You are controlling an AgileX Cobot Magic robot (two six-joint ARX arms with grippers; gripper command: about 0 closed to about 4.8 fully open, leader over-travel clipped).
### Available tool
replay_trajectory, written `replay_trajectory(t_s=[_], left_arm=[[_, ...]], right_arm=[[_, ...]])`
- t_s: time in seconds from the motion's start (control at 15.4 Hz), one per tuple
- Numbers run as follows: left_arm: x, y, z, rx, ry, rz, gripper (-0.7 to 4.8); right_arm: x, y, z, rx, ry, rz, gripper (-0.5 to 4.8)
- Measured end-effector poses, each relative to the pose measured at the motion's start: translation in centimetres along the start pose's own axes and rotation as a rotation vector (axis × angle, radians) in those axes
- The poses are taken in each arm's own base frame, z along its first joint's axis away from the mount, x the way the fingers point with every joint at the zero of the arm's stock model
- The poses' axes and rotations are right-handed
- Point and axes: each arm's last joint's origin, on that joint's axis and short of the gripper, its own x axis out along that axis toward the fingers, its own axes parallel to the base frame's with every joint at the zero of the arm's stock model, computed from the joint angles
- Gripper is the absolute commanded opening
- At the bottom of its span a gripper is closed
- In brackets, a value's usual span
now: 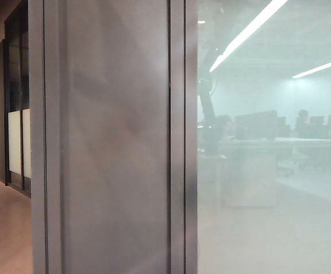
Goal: Raise the arm to find the leftmost switch on the wall and turn off the lights.
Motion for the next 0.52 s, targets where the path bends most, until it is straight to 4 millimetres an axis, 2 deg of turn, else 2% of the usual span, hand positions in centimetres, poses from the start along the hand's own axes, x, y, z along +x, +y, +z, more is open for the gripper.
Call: replay_trajectory(t_s=[0.13, 0.26, 0.39, 0.52], left_arm=[[0.5, -0.1, 0.0, 0.001, 0.001, -0.056, -0.05], [0.7, -0.2, -0.2, 0.000, 0.005, -0.088, -0.06], [0.8, -0.1, -0.4, -0.001, 0.012, -0.093, -0.06], [0.8, -0.2, -0.4, -0.002, 0.013, -0.105, -0.06]], right_arm=[[1.2, 0.9, 0.4, 0.004, 0.025, 0.293, -0.01], [2.5, 1.6, -0.2, 0.052, 0.088, 0.607, -0.01], [3.5, 1.8, -1.6, 0.180, 0.196, 0.742, -0.01], [3.7, 1.9, -1.6, 0.248, 0.233, 0.792, -0.01]])
